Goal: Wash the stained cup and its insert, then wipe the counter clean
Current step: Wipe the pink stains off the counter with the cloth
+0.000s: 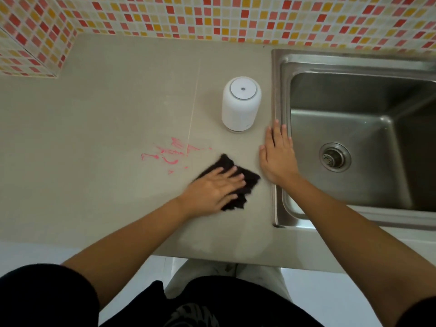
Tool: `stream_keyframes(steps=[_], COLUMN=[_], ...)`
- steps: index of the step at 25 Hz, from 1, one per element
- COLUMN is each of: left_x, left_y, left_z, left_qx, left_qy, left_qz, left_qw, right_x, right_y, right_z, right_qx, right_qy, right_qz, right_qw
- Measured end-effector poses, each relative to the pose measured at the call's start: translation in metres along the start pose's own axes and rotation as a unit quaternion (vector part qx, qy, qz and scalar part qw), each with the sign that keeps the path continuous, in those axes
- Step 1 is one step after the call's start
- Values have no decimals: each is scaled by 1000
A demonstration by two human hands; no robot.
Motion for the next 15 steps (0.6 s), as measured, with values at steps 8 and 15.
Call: stream_keyframes(steps=[8,15], left_x=[-12,-3], left_y=[-40,-58], left_z=[-14,16], left_qx=[39,135], left_qy=[52,60], left_qz=[-26,-41], left_qw=[998,988], right_x=[2,2], right_y=[0,-1], right_z=[2,1], right_qx=[2,-2], right_qy=[4,5], right_qz=[0,-2], right_qw=[1000,1000])
Point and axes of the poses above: each hand's wrist, its own y-axis towards the middle knuckle, its own x-axis out of the palm, z = x × y, the point moved 5 cm from there along y, towards the middle knuckle, and after that the axes turned 10 degrees about z, right-handed, at the moved point
